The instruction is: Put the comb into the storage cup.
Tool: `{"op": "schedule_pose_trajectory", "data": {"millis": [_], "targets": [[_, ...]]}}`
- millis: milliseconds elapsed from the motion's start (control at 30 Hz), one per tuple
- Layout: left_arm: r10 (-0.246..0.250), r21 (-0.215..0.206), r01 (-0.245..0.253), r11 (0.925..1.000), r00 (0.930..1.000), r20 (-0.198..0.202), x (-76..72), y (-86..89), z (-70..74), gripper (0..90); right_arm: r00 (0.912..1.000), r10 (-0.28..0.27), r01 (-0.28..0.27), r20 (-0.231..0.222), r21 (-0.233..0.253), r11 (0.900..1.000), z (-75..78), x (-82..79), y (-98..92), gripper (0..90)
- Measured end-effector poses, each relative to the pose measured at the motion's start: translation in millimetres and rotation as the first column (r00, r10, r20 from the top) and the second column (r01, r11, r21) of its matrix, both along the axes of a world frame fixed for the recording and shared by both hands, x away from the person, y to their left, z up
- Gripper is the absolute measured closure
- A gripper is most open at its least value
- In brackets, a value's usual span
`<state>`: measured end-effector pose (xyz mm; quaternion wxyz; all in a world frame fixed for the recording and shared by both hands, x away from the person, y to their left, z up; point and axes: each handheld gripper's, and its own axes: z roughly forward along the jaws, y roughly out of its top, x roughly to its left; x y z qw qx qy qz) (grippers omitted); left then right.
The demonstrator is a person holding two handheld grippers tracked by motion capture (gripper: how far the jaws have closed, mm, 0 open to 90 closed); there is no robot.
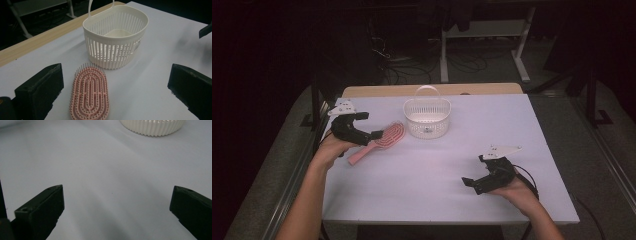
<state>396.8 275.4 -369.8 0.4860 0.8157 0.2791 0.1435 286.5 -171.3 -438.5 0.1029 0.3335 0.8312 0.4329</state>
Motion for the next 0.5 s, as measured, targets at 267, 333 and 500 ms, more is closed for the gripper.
{"op": "schedule_pose_trajectory", "data": {"millis": [267, 333, 500], "targets": [[0.001, -0.003, -0.001, 1.0000, 0.9999, 0.012, 8.6, 1.0, 3.4, 0.2, 1.0000, -0.001, 0.001, 0.001, 0.000, 1.000, 0.0, 0.1, -0.1, 0.0], [0.002, -0.006, -0.002, 1.0000, 0.9999, 0.015, 10.9, 1.6, 3.9, 0.2, 1.0000, 0.000, 0.000, 0.001, 0.000, 1.000, 0.0, 0.1, 0.0, 0.0], [0.012, -0.021, -0.012, 0.9997, 0.9999, 0.012, 17.1, 4.2, 2.7, 0.2, 1.0000, -0.001, 0.001, 0.001, 0.000, 1.000, 0.1, 0.1, -0.2, 0.0]]}}
